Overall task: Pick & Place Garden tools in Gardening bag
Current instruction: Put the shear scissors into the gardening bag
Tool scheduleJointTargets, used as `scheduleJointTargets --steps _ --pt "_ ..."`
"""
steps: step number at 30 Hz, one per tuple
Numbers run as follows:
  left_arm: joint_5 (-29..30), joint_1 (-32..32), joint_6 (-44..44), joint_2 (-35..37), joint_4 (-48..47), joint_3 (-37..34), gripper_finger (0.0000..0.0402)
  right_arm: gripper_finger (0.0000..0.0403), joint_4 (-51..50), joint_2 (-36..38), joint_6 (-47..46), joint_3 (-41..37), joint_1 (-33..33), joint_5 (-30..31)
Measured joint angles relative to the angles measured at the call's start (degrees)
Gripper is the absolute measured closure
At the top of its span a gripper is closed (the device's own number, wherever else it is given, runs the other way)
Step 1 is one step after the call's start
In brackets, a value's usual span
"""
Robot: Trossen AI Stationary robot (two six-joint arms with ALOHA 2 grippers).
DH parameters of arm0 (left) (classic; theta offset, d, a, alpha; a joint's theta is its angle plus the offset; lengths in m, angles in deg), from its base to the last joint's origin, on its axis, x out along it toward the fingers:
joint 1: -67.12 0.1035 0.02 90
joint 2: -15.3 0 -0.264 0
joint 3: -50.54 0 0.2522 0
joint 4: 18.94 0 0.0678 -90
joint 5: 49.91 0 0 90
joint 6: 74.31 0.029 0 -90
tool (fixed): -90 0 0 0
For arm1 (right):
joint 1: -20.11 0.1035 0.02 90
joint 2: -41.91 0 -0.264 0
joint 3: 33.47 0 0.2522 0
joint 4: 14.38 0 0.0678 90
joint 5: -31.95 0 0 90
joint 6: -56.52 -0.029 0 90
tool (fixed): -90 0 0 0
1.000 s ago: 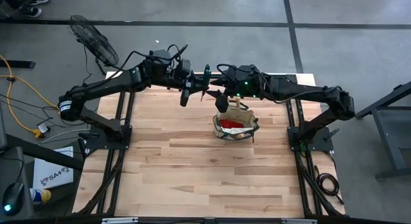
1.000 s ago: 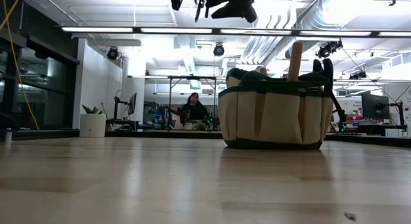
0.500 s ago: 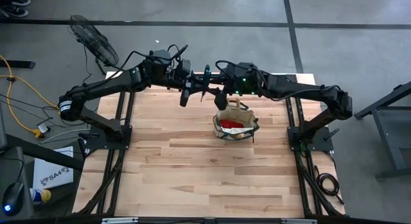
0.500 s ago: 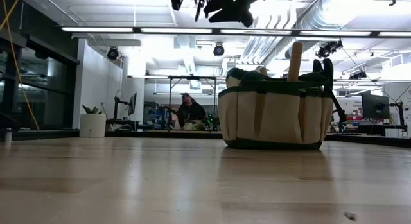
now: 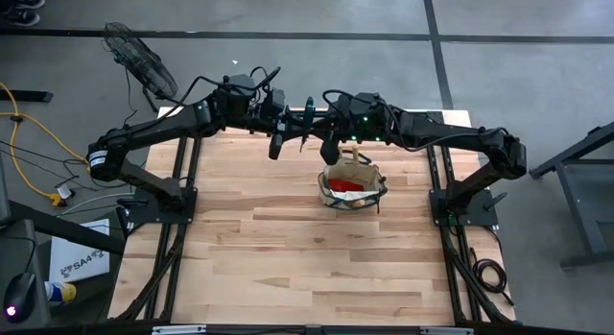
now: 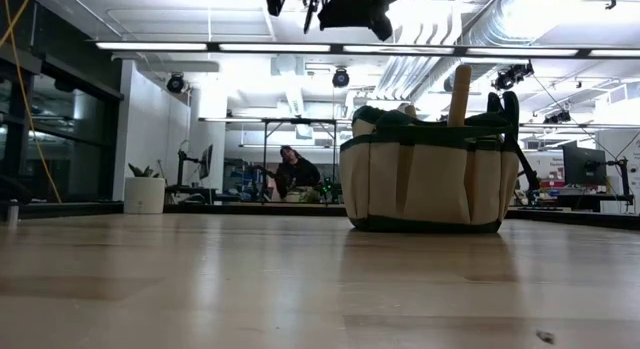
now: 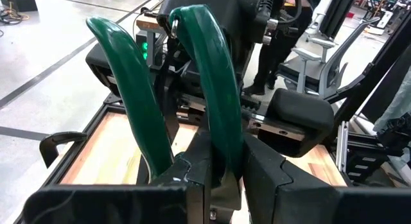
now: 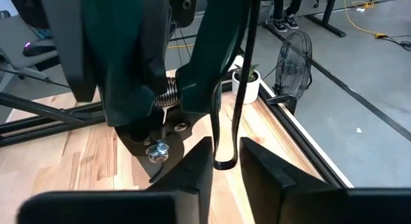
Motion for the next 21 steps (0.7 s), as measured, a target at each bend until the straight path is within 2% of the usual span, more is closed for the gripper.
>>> scheduleJointTargets --steps 7,17,21 --pt "0.0 0.0 0.0 0.0 0.0 0.0 0.0349 0.0392 -0.1 0.0 -0.2 0.0 0.0 0.0" --pt "0.0 0.0 -0.1 0.0 -1.7 0.0 0.0349 0.0399 -2.8 0.8 -2.2 0.0 0.0 0.0" --pt "0.0 0.0 0.4 0.0 -3.7 0.0 0.0349 0.0399 -5.2 2.8 -2.2 0.0 0.1 2.1"
